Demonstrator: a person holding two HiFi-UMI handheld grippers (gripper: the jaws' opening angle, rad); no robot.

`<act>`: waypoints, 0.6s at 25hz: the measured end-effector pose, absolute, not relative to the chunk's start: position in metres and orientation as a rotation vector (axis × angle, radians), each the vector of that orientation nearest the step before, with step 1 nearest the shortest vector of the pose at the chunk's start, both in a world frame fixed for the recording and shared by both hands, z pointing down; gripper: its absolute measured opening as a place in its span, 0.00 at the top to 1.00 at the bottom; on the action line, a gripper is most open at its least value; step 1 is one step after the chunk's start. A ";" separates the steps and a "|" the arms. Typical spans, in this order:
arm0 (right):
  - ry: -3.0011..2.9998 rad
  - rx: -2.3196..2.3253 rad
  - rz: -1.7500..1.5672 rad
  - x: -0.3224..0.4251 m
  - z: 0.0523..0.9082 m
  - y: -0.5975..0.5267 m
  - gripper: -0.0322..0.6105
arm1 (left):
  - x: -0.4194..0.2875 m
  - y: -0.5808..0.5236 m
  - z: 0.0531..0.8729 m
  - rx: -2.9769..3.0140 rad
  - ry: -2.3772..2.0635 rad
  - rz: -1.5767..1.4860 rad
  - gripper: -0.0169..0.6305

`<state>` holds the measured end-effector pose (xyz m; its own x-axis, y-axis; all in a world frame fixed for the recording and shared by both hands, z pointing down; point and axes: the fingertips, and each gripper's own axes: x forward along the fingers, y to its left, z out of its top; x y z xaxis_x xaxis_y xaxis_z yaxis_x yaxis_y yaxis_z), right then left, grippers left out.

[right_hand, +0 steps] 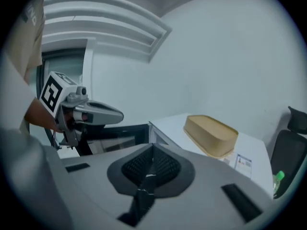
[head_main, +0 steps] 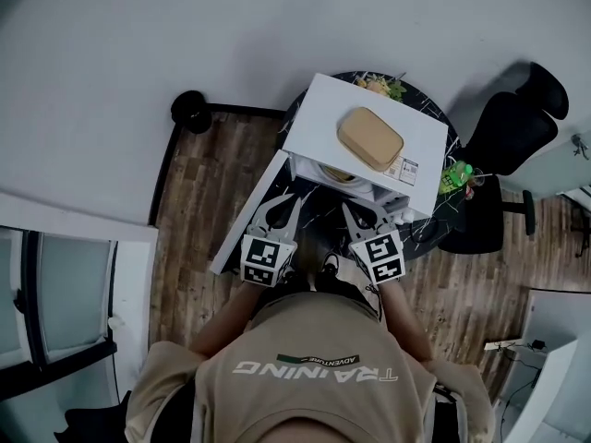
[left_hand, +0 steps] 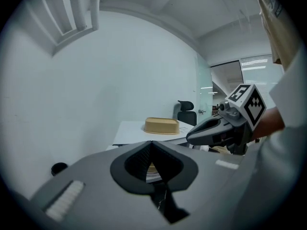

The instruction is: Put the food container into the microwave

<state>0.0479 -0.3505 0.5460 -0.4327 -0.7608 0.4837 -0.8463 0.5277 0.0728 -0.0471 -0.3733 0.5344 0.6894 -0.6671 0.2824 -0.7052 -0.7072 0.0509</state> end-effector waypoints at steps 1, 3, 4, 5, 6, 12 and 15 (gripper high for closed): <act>-2.333 1.324 0.252 0.047 0.538 -0.350 0.93 | -0.046 -0.372 0.529 2.745 -1.133 0.365 0.96; -2.385 1.395 0.255 0.050 0.517 -0.355 0.93 | -0.044 -0.373 0.514 2.756 -1.163 0.350 0.96; -2.408 1.447 0.250 0.053 0.506 -0.358 0.93 | -0.042 -0.374 0.504 2.764 -1.179 0.340 0.96; -2.427 1.497 0.240 0.057 0.496 -0.360 0.93 | -0.041 -0.376 0.496 2.773 -1.194 0.333 0.96; -2.442 1.536 0.227 0.061 0.487 -0.362 0.93 | -0.040 -0.377 0.487 2.782 -1.207 0.330 0.96; -2.503 1.554 0.179 0.071 0.466 -0.364 0.93 | -0.041 -0.382 0.457 2.808 -1.303 0.298 0.96; -2.535 1.499 0.165 0.071 0.464 -0.359 0.93 | -0.040 -0.376 0.453 2.791 -1.313 0.271 0.96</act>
